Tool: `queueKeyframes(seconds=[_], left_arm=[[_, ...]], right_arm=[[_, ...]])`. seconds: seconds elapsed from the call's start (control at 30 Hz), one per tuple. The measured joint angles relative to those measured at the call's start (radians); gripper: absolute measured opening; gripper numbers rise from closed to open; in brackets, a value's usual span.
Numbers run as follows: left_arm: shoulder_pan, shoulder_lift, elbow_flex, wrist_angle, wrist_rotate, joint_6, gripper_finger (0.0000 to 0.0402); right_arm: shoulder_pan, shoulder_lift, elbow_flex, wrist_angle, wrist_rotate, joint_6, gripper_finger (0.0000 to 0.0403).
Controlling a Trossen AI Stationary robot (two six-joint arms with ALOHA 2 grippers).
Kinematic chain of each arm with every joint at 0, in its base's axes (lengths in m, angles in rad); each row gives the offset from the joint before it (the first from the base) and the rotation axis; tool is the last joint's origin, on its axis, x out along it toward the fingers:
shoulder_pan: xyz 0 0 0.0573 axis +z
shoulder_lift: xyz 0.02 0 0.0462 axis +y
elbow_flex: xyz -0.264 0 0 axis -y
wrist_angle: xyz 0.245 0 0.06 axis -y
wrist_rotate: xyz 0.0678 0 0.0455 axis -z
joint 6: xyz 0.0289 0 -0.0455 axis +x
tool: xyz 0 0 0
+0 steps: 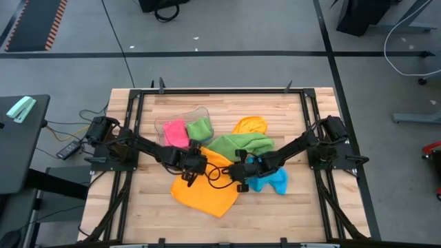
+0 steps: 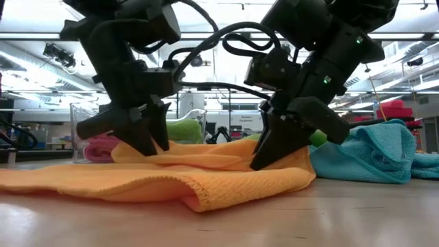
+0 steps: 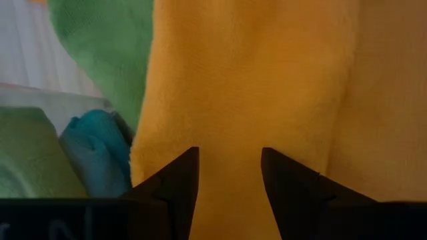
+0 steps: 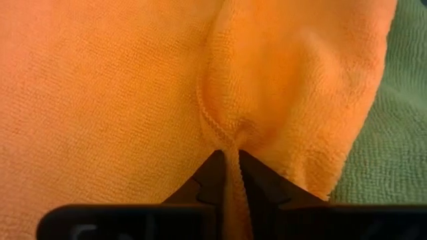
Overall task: Fold microfiber towels
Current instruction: Fold the bottom yellow microfiber towel
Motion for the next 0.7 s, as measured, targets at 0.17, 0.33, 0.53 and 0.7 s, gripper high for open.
queueKeyframes(seconds=[0.17,0.33,0.53,0.7], left_arm=[[0.011,0.0,0.0,0.021,0.039,0.017,0.0172],[0.012,0.0,0.0,0.021,0.053,0.017,0.0172],[0.012,0.0,0.0,0.021,0.053,0.017,0.0172],[0.01,-0.001,0.0,0.021,0.053,0.021,0.0172]], right_arm=[[0.001,0.0,0.0,0.002,-0.001,-0.015,0.0044],[0.001,0.0,0.0,0.008,-0.001,-0.015,0.0044],[0.001,0.0,0.0,0.009,-0.001,-0.015,0.0044],[0.001,-0.003,0.0,0.006,-0.001,-0.015,0.0043]])
